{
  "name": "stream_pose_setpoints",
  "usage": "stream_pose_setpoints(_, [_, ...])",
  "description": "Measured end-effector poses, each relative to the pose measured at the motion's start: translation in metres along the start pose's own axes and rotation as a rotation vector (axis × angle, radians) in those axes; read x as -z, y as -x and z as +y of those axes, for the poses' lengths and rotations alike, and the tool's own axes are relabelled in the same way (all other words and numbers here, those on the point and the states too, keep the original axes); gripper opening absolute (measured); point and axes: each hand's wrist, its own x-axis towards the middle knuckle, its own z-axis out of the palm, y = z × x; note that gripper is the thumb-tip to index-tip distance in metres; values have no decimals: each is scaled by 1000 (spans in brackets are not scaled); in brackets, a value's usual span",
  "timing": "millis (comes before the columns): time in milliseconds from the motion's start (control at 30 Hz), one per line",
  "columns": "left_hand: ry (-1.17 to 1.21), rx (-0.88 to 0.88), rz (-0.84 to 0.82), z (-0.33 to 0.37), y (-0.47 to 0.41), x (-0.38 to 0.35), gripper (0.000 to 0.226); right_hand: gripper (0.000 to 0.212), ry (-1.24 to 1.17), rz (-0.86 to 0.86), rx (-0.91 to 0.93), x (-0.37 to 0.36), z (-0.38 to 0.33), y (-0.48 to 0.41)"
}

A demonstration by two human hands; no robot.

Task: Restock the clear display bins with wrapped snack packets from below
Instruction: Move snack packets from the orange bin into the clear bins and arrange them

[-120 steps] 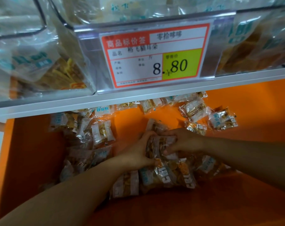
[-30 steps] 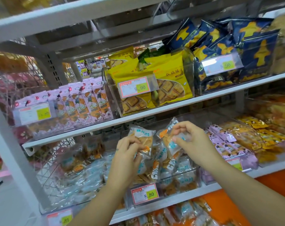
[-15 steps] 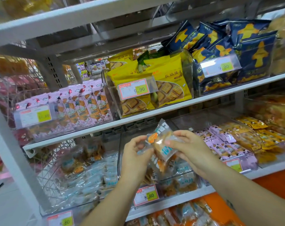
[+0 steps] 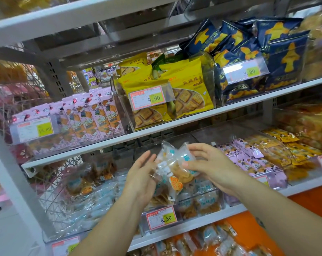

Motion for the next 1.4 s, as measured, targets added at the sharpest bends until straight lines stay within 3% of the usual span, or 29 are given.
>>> stream_pose_setpoints(67, [1, 19, -70, 2, 3, 0, 31, 39, 79, 53, 53, 0, -1, -1])
stream_pose_setpoints(200, [-60, 49, -188, 9, 7, 10, 35, 28, 135, -15, 107, 2, -2, 1])
stream_pose_setpoints(267, [-82, 59, -224, 12, 9, 16, 37, 31, 152, -66, 77, 0, -1, 4])
stream_pose_setpoints(400, [-104, 69, -264, 16, 12, 24, 39, 41, -31, -249, -40, -12, 2, 7])
stream_pose_setpoints(500, [-153, 55, -300, 21, 13, 36, 38, 39, 72, -247, -5, -26, 4, 9])
stream_pose_setpoints(567, [-351, 18, -383, 26, 18, 49, 45, 30, 119, -188, 46, -35, 5, 8])
stream_pose_setpoints(633, [-819, -100, -484, 32, 26, 61, 51, 24, 158, -158, 108, -43, 7, 7])
stream_pose_setpoints(700, [-1175, -246, -466, 35, 33, 71, 61, 22, 229, -163, 182, -54, 9, 8])
stream_pose_setpoints(733, [-1245, -302, -426, 36, 35, 78, 68, 23, 287, -163, 220, -63, 8, 8])
stream_pose_setpoints(833, [-1178, -389, -335, 40, 35, 103, 64, 33, 379, -122, 343, -93, 10, 2])
stream_pose_setpoints(900, [-1078, -368, -286, 45, 27, 121, 57, 49, 303, -166, 313, -112, 14, -6])
stream_pose_setpoints(1000, [-1040, -371, -230, 54, 8, 147, 66, 70, 306, -242, 271, -136, 20, -24])
stream_pose_setpoints(1267, [-958, -380, -122, 72, -39, 202, 66, 70, 572, -337, 265, -198, 19, -79])
stream_pose_setpoints(1400, [-944, -357, -52, 76, -63, 215, 57, 62, 604, -286, 237, -217, 26, -116])
